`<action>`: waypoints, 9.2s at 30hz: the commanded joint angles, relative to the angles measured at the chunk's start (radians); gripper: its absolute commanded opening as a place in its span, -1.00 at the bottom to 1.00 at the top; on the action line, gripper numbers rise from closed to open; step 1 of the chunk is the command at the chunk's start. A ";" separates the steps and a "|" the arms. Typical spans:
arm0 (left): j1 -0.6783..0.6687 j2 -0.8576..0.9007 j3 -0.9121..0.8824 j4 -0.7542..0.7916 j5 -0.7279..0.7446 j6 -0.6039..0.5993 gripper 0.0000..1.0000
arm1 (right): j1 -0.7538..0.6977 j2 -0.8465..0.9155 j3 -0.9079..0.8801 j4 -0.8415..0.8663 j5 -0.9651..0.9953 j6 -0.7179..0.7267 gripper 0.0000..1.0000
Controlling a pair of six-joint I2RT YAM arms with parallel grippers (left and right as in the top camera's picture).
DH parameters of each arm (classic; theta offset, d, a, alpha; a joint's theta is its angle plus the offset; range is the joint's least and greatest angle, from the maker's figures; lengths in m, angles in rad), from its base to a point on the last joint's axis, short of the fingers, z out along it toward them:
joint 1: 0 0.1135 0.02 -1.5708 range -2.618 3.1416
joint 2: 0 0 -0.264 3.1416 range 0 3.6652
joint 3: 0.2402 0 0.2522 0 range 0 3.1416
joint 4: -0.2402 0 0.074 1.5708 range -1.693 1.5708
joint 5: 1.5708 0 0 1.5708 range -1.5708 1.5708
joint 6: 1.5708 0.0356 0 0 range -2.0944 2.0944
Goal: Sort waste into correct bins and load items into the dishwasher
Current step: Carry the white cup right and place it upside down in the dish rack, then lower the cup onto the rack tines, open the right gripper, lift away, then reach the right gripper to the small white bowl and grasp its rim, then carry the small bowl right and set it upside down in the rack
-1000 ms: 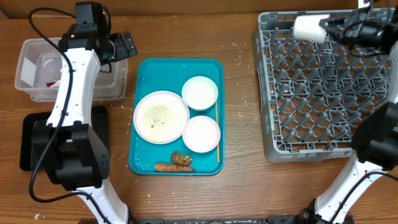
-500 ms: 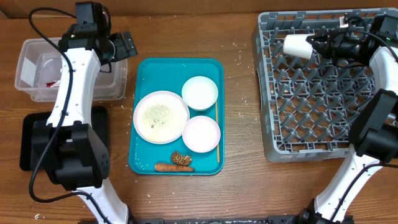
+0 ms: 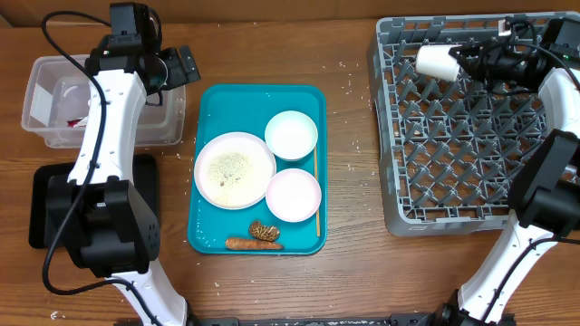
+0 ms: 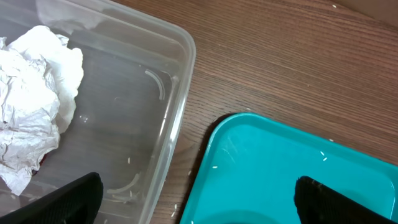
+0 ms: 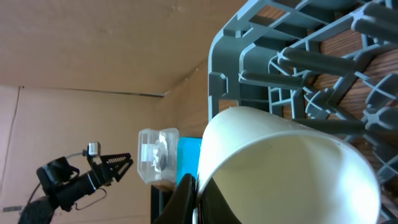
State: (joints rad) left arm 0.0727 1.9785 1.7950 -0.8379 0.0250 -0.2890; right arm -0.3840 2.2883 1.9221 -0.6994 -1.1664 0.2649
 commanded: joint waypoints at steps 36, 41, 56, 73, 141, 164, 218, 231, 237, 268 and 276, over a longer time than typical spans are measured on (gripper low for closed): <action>-0.001 -0.023 0.001 0.001 -0.003 -0.014 1.00 | -0.130 0.034 0.045 -0.235 0.272 0.045 -0.91; -0.001 -0.023 0.001 0.001 -0.003 -0.014 1.00 | -0.133 0.034 0.080 -0.342 0.467 0.015 -0.81; -0.001 -0.023 0.001 0.001 -0.003 -0.014 1.00 | -0.095 -0.028 0.341 -0.598 0.657 -0.063 -0.81; -0.001 -0.023 0.001 0.001 -0.003 -0.014 1.00 | 0.299 -0.046 0.287 -0.394 1.099 -0.105 -0.85; -0.001 -0.023 0.001 0.001 -0.003 -0.014 1.00 | 0.287 -0.011 0.317 -0.457 1.198 -0.078 -0.92; -0.001 -0.023 0.001 0.001 -0.003 -0.014 0.99 | 0.287 0.021 0.363 -0.620 1.444 -0.090 -0.92; -0.001 -0.023 0.001 0.001 -0.003 -0.014 0.99 | 1.052 0.021 0.129 -0.240 1.197 0.400 0.09; -0.001 -0.023 0.001 0.001 -0.003 -0.014 1.00 | 1.069 0.077 0.085 -0.197 1.316 0.469 0.09; -0.001 -0.023 0.001 0.001 -0.003 -0.014 0.99 | 1.068 0.085 0.087 -0.177 1.305 0.469 -0.33; -0.001 -0.023 0.001 0.001 -0.003 -0.014 1.00 | 0.509 -0.078 0.610 -0.605 0.777 0.172 -0.92; -0.001 -0.023 0.001 0.001 -0.003 -0.014 1.00 | 0.071 -0.066 0.603 -0.626 0.529 0.085 -0.92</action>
State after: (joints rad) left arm 0.0727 1.9785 1.7947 -0.8379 0.0254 -0.2890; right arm -0.2413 2.2513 2.5092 -1.3312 -0.4595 0.4397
